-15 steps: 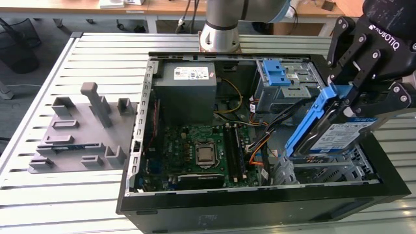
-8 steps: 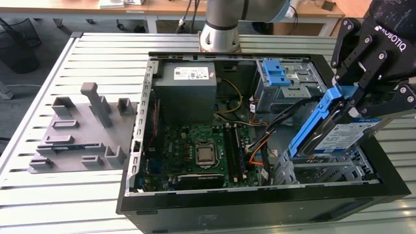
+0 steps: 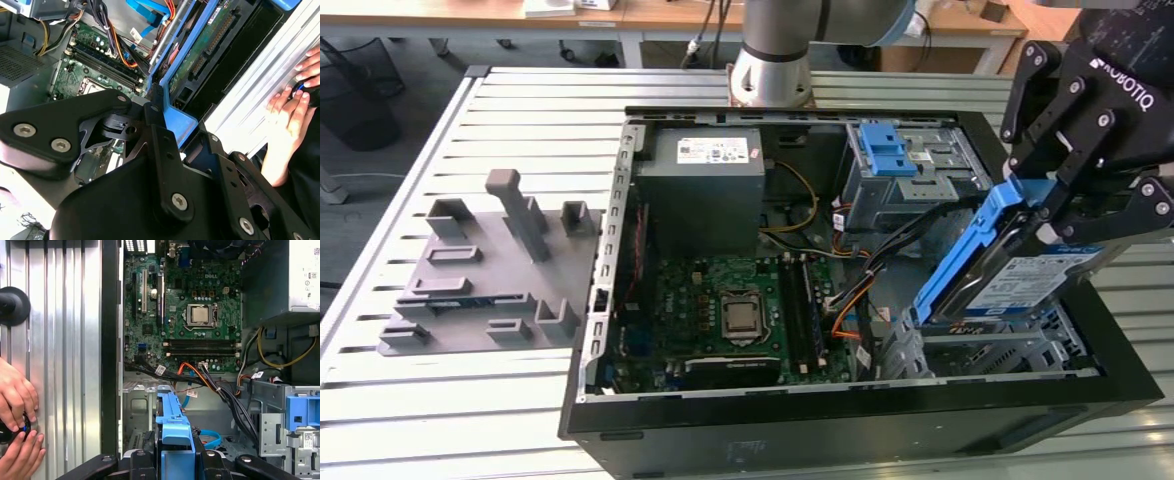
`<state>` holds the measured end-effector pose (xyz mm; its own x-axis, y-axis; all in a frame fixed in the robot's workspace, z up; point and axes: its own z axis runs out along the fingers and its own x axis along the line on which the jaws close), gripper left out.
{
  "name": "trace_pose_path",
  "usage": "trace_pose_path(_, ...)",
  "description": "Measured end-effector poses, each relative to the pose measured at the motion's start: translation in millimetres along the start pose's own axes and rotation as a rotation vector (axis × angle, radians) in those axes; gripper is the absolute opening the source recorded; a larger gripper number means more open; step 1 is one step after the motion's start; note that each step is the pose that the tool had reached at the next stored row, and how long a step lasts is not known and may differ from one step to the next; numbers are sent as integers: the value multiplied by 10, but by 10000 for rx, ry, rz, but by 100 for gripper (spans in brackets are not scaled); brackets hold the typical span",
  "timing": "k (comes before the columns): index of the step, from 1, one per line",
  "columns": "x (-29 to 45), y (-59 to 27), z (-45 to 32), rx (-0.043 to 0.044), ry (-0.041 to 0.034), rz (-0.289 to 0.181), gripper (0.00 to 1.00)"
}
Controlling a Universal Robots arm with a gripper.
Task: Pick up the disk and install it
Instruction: 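Insert the disk into the insertion slot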
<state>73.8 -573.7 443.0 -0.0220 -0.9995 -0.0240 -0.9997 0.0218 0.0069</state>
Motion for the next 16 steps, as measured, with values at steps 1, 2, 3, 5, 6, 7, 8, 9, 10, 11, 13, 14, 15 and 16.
trace_pose_path(1, 2, 0, 6, 0, 1, 0, 36)
trace_pose_path(2, 4, -1, 12, 0, 1, 0, 36)
trace_pose_path(3, 7, -1, 19, 0, 1, 0, 36)
trace_pose_path(5, 8, -1, 30, -1, 3, 0, 36)
trace_pose_path(6, 8, -1, 37, 0, 4, 0, 36)
trace_pose_path(7, 9, -1, 45, 0, 1, 0, 36)
trace_pose_path(8, 9, -1, 53, 0, 2, 0, 36)
trace_pose_path(9, 9, -1, 60, -1, 2, -1, 36)
trace_pose_path(10, 9, -1, 66, 0, 3, 0, 36)
trace_pose_path(11, 10, -1, 74, 0, 1, 0, 36)
trace_pose_path(13, 10, -2, 87, 0, 2, 0, 36)
trace_pose_path(14, 10, -1, 94, -1, 2, 0, 36)
trace_pose_path(15, 10, -2, 102, 0, 2, 0, 36)
trace_pose_path(16, 10, -2, 108, 0, 2, 0, 36)
